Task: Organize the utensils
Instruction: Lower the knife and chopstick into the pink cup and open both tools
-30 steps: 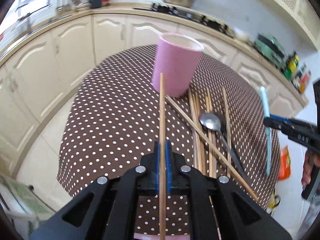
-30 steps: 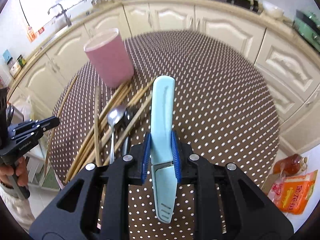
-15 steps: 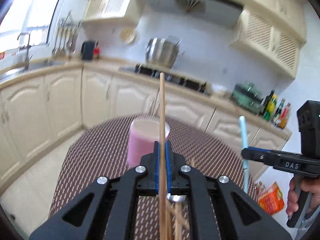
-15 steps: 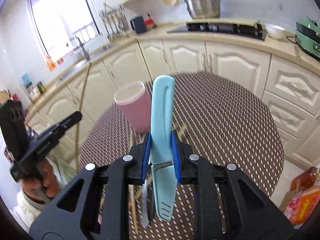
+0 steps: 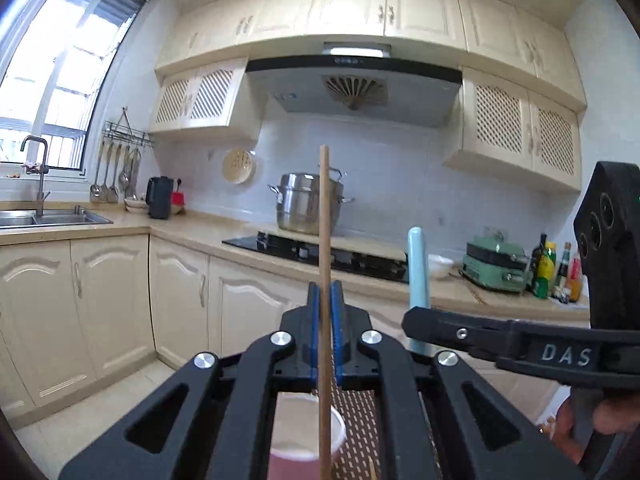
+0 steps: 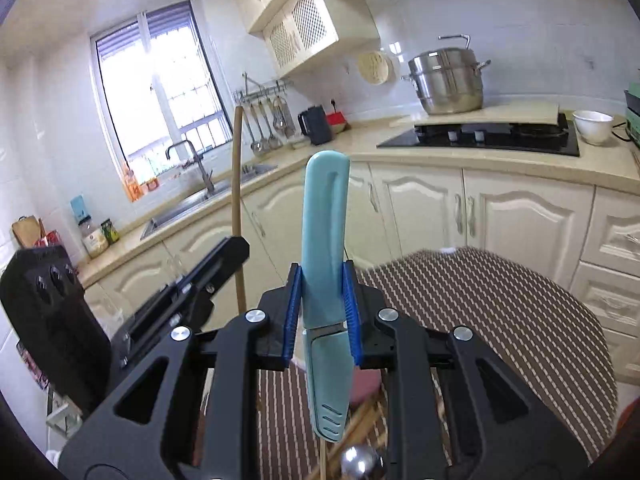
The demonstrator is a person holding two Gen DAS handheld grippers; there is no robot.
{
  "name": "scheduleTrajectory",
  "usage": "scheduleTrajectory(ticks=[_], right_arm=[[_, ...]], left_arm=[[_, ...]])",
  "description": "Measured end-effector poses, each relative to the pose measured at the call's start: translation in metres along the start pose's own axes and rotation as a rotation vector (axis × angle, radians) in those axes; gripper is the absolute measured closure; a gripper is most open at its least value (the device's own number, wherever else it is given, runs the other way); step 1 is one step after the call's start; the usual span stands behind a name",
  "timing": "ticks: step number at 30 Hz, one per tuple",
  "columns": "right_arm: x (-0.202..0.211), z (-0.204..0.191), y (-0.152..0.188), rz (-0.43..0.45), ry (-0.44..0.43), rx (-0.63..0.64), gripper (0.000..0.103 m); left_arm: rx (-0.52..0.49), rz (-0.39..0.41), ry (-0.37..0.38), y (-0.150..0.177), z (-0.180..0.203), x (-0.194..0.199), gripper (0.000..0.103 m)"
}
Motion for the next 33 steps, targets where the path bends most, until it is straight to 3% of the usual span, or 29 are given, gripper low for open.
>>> scheduleTrajectory(ticks=[8,17,27,33], right_arm=[[-0.035,0.008,-0.013,0.096,-0.038,-0.064,0.082],[-0.067,0.022,0.008,0.073,-0.025,-0.058,0.082],[-0.048,0.017,0.033,0.063,0.041,0.036,0.082],[-0.039,0.016,0.043,0.065,0.050,0.031,0.082]], left_arm=[[0.074,0.107,-0.026,-0.002,-0.024,-0.033,0.097],[0.069,0.049,-0.048,0.032,-0.037,-0.056,0.097],[0.039,-0.032,-0.029,0.061,-0.035,-0.037,0.096],[0.046,-0.072,-0.022,0.063,-0.036,-0.020,0.075]])
Point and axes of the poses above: each gripper's, at about its wrist camera, not at the fingertips, and x roughly against the way its jaws point, z to its right, y to its underside, the point moved 6 cm from there along -x, roughly the way its jaws point, and after that the axes turned 7 degrees about -x, right-handed, at the moved point
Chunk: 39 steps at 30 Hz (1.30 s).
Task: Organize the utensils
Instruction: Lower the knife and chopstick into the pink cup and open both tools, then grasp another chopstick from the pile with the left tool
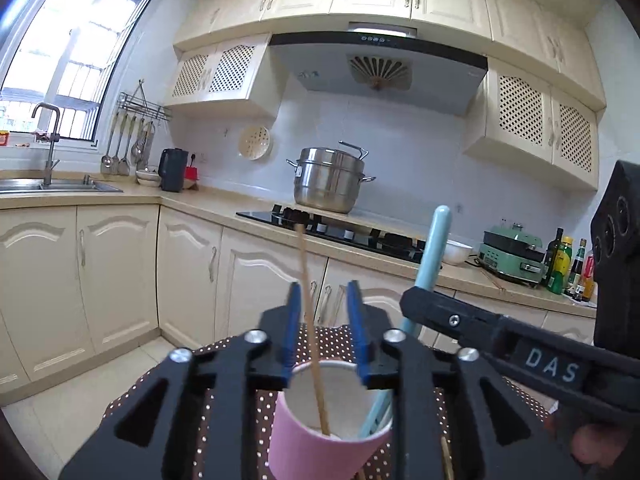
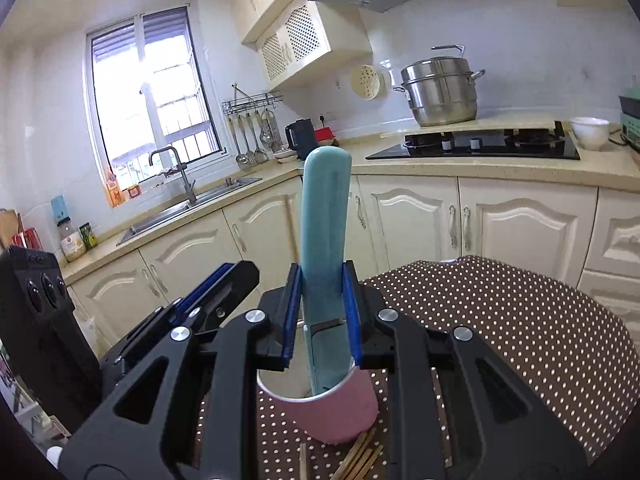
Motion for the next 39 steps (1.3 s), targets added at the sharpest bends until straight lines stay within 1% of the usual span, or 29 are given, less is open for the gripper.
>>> scheduleTrajectory(ticks=[2,4,8,9,11,13,14,17,21,24,26,28,31,33,34,37,39], right_arm=[[0.002,0.000,0.003,-0.006,0.000,-0.007,0.082],[0.003,0.003,0.006,-0.015,-0.004,-0.022,0.082],[0.008,0.006,0.008,-0.026,-0.001,-0.056,0.081],[0.009,0.006,0.008,-0.027,0.002,-0.061,0.081],[0.010,0.006,0.009,-0.037,0.002,-0.077,0.081],[0.012,0.006,0.011,-0.050,0.001,-0.088,0.065],[0.015,0.007,0.011,-0.046,0.006,-0.089,0.049],[0.023,0.007,0.013,-0.048,0.018,-0.080,0.049],[0.039,0.013,0.015,-0.049,0.047,-0.080,0.049],[0.051,0.021,0.021,-0.073,0.077,-0.079,0.049],[0.056,0.027,0.028,-0.100,0.101,-0.066,0.049],[0.061,0.034,0.037,-0.134,0.127,-0.050,0.049],[0.068,0.048,0.054,-0.205,0.158,-0.048,0.049],[0.072,0.055,0.063,-0.236,0.168,-0.057,0.049],[0.075,0.060,0.068,-0.252,0.174,-0.064,0.049],[0.081,0.070,0.080,-0.282,0.177,-0.084,0.049],[0.085,0.076,0.088,-0.305,0.180,-0.097,0.049]], left_arm=[[0.007,-0.004,-0.002,0.000,-0.002,0.007,0.070],[0.012,-0.010,-0.012,-0.001,-0.004,0.014,0.060],[0.004,-0.038,-0.026,0.000,-0.005,0.026,0.052],[0.000,-0.046,-0.029,0.000,-0.004,0.029,0.048],[-0.008,-0.065,-0.033,0.002,-0.003,0.035,0.047],[-0.009,-0.089,-0.037,0.005,-0.003,0.040,0.046],[-0.007,-0.097,-0.036,0.006,-0.003,0.041,0.046],[0.000,-0.129,-0.044,0.011,-0.003,0.050,0.045],[-0.003,-0.178,-0.046,0.018,0.001,0.059,0.041],[-0.009,-0.241,-0.049,0.026,0.007,0.063,0.041],[-0.014,-0.305,-0.053,0.035,0.012,0.062,0.041],[-0.019,-0.362,-0.042,0.044,0.017,0.060,0.041],[-0.026,-0.491,-0.016,0.066,0.030,0.056,0.041],[-0.026,-0.553,-0.004,0.078,0.035,0.054,0.041],[-0.022,-0.589,0.009,0.084,0.038,0.053,0.041],[0.007,-0.663,0.034,0.097,0.042,0.050,0.041],[0.048,-0.728,0.046,0.109,0.042,0.046,0.041]])
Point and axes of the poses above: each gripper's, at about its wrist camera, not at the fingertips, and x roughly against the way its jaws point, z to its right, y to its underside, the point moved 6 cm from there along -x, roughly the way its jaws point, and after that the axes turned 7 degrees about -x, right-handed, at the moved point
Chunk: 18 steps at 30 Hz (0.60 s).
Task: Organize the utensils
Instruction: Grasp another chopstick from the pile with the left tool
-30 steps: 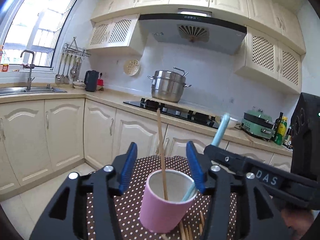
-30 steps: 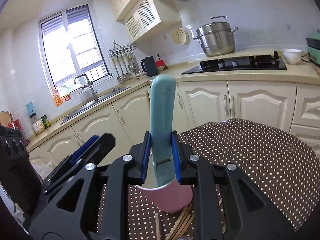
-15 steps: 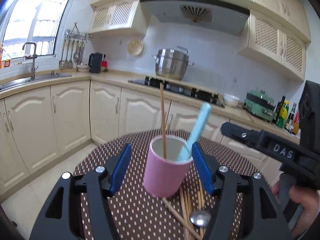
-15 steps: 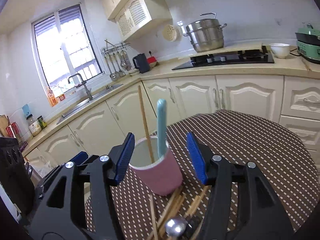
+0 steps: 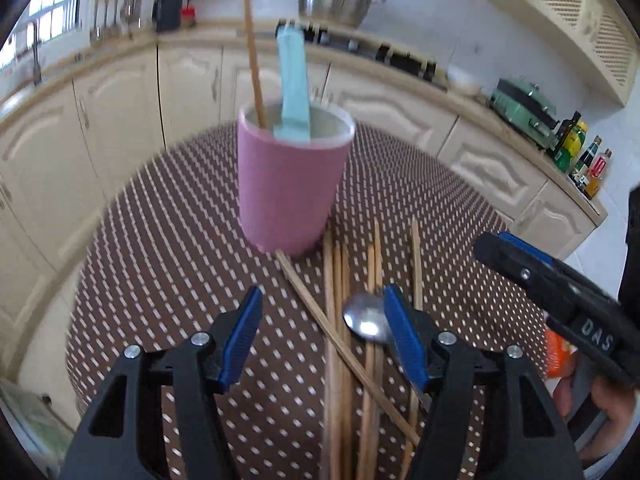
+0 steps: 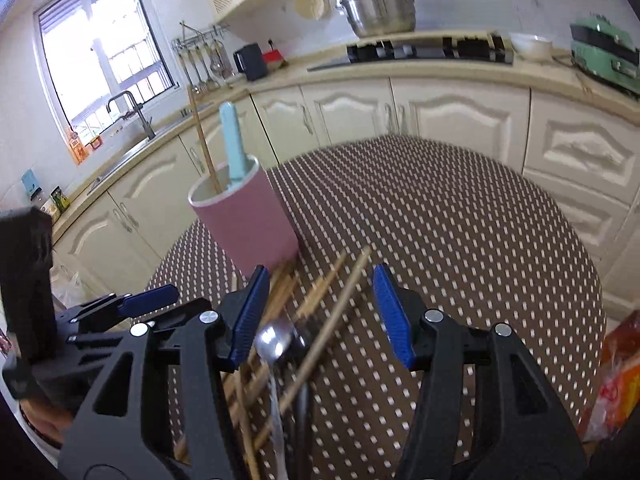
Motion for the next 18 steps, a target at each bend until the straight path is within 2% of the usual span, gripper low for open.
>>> scheduleTrajectory(ticks=[2,6,7,9,14,16,18], right_arm=[[0.000,0.004,0.007,-0.018,0.000,-0.007,0.049],[-0.002,0.012,0.017,-0.050,-0.002,-0.025,0.049],[-0.002,0.014,0.018,-0.055,-0.002,-0.026,0.049],[-0.003,0.016,0.022,-0.069,-0.005,-0.033,0.049],[-0.003,0.018,0.027,-0.086,-0.011,-0.040,0.049],[-0.003,0.020,0.028,-0.090,-0.009,-0.044,0.049],[-0.002,0.023,0.030,-0.093,-0.008,-0.051,0.049]], left_arm=[[0.035,-0.055,0.013,0.006,-0.001,-0.010,0.041],[0.071,-0.100,0.026,0.013,0.003,-0.024,0.043],[0.075,-0.107,0.032,0.015,0.004,-0.027,0.050],[0.086,-0.132,0.041,0.017,0.005,-0.033,0.057],[0.115,-0.158,0.049,0.023,0.006,-0.043,0.068],[0.122,-0.164,0.053,0.023,0.005,-0.045,0.083],[0.137,-0.167,0.062,0.023,0.004,-0.047,0.090]])
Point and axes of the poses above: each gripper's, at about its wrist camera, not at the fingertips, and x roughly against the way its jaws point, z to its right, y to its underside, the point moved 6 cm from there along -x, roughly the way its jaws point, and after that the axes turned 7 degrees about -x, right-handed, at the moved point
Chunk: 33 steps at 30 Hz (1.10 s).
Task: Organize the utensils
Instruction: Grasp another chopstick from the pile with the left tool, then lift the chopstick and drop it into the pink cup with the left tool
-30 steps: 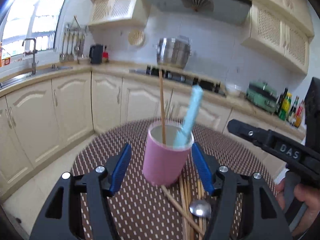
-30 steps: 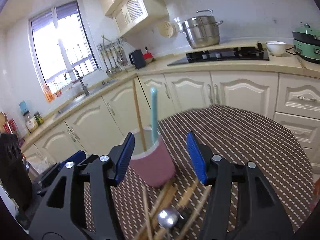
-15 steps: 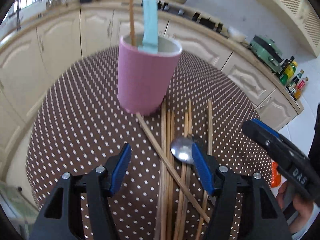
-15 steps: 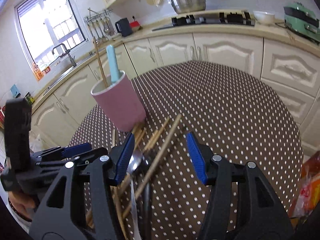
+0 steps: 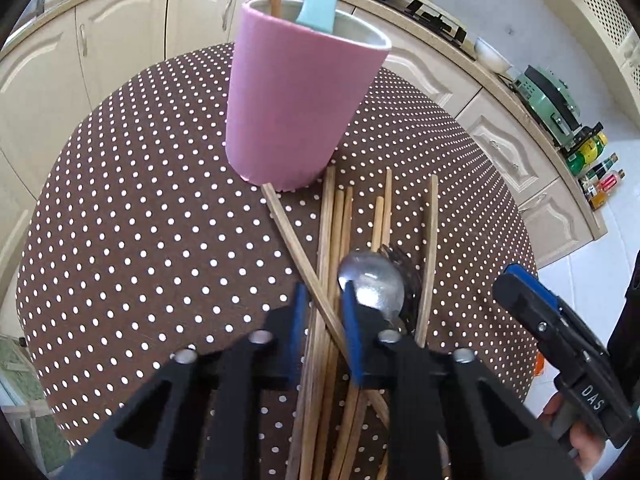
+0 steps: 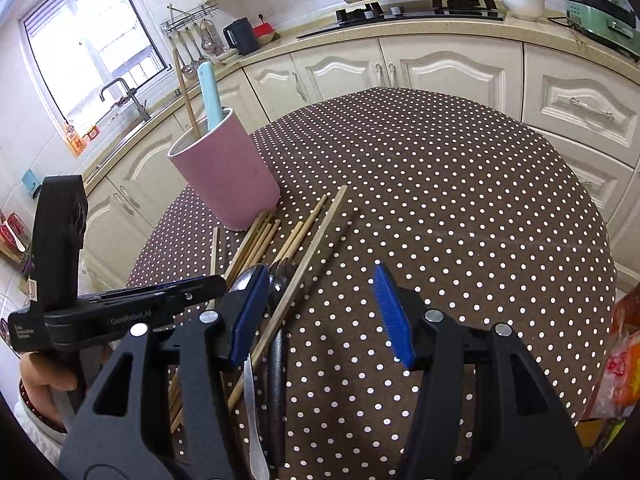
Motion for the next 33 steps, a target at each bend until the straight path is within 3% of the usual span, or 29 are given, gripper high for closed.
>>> scheduleTrajectory(ticks=[11,18,25,27,33], right_arm=[[-0.017,-0.001,-0.001,-0.062,-0.017,-0.045,0.049],[-0.041,-0.009,-0.004,-0.135,-0.052,-0.105,0.050],[-0.065,-0.017,-0.006,-0.191,-0.064,-0.158,0.074],[-0.065,-0.020,-0.007,-0.184,-0.069,-0.158,0.090],[-0.048,-0.030,-0.014,-0.118,-0.083,-0.128,0.094]], left_arm=[[0.020,0.043,0.022,0.000,-0.012,0.017,0.095],[-0.003,0.122,0.013,-0.001,-0.016,0.047,0.095],[-0.024,0.175,-0.003,-0.010,-0.020,0.068,0.096],[-0.024,0.181,-0.004,-0.012,-0.020,0.070,0.096],[-0.032,0.223,0.022,-0.019,-0.012,0.081,0.097]])
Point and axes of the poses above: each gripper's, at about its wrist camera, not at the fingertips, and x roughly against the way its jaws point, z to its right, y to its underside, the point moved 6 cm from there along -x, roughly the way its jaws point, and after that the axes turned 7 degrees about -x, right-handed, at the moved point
